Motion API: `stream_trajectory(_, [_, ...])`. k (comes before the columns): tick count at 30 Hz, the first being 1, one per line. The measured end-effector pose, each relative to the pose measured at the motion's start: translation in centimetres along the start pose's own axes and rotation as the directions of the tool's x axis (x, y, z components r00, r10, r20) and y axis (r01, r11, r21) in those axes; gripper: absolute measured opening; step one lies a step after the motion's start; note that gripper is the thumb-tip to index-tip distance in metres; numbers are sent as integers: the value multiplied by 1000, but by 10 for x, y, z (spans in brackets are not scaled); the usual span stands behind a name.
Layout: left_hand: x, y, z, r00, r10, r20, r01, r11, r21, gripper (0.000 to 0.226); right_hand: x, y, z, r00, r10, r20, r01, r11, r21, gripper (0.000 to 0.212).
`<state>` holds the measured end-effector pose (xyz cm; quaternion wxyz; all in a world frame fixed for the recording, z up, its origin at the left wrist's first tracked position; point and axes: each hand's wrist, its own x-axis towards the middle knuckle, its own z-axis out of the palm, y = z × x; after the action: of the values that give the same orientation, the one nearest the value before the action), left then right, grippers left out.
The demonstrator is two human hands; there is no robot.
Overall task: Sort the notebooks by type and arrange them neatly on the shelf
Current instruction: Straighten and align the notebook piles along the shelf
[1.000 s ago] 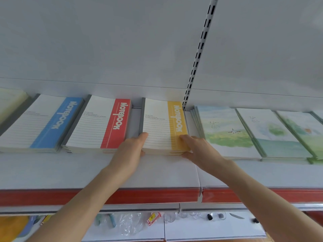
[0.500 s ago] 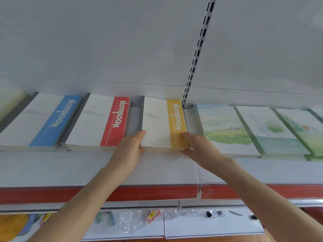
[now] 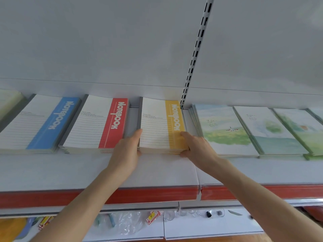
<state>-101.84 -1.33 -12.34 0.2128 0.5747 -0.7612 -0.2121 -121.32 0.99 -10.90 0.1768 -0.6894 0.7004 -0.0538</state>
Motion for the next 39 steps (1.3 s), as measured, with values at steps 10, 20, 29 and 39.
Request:
stream_trajectory(10, [2,-3,7,1000,-21,11,20,998,52,66,-1,2,6,999,-37,-14,37,999,17,55])
stream_trajectory(20, [1,-4,9,1000,-17,11,17,998,54,63,2,4,5,1000,-21,-21,21,1000,4,49])
stream_trajectory(29, [2,-3,6,999,-25,45,21,997,74,63,0,5,7,996,-81,-24,80,995,-54,47])
stream_trajectory(39, [1,-6,6,997,52,65,-60,990,125,61,-2,8,9,979,-199,-43,184,957,-225,51])
